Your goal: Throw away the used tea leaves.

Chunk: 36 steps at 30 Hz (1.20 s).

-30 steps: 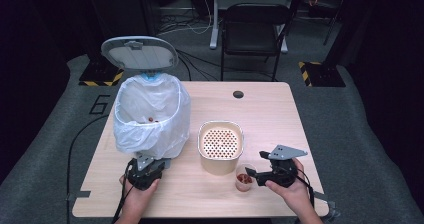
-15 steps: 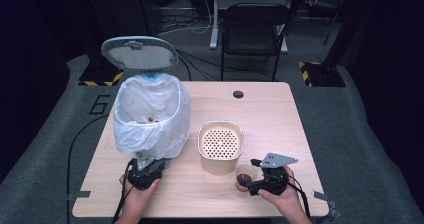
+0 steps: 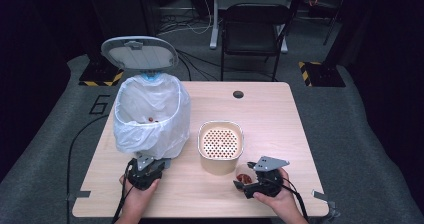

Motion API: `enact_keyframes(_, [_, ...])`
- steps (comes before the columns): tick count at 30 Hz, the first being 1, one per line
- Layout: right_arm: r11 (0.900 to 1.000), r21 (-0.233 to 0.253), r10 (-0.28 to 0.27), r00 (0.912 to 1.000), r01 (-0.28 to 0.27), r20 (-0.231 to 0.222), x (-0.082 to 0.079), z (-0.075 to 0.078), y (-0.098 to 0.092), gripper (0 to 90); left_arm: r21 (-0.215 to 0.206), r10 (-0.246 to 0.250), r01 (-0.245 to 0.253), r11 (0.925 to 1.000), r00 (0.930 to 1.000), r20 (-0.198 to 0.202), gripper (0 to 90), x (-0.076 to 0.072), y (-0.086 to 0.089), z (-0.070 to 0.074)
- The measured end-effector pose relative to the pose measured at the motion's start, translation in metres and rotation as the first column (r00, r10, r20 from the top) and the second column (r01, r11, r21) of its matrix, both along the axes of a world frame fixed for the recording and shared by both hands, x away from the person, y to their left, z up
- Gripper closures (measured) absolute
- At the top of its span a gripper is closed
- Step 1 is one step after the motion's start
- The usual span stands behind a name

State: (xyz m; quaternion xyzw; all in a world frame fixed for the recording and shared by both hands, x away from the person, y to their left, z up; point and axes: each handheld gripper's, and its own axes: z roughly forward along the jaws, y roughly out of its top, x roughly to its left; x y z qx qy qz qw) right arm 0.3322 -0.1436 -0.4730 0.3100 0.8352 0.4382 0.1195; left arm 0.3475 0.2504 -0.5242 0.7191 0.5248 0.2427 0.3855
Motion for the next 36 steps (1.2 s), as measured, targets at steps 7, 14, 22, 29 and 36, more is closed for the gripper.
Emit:
enact_keyframes(7, [1.000,-0.002,0.006,0.9999,-0.006,-0.014,0.002,-0.005,0.000,19.2,0.000,-0.002,0.002,1.0000,1.0000,0.000,56.2,0.000,0.000,0.000])
enact_keyframes(14, [1.000,-0.018,0.013,0.9996,-0.014,-0.025,0.002,-0.008,0.001,20.0,0.001,-0.004,0.004,1.0000,1.0000,0.001,56.3,0.000,0.000,0.000])
enact_keyframes(22, [0.999,-0.039,0.012,0.9997,-0.013,-0.021,0.003,-0.012,0.004,24.8,0.001,-0.004,0.004,1.0000,1.0000,0.000,56.2,0.000,0.000,0.000])
enact_keyframes(29, [0.999,-0.048,0.014,0.9999,-0.015,-0.004,0.004,-0.012,0.002,29.9,0.001,-0.002,0.002,1.0000,1.0000,0.001,56.2,0.000,0.000,0.000])
enact_keyframes(36, [0.998,-0.059,0.009,0.9999,-0.010,-0.008,0.009,-0.004,-0.006,31.7,0.001,-0.002,0.002,1.0000,1.0000,0.001,56.2,0.000,0.000,0.000])
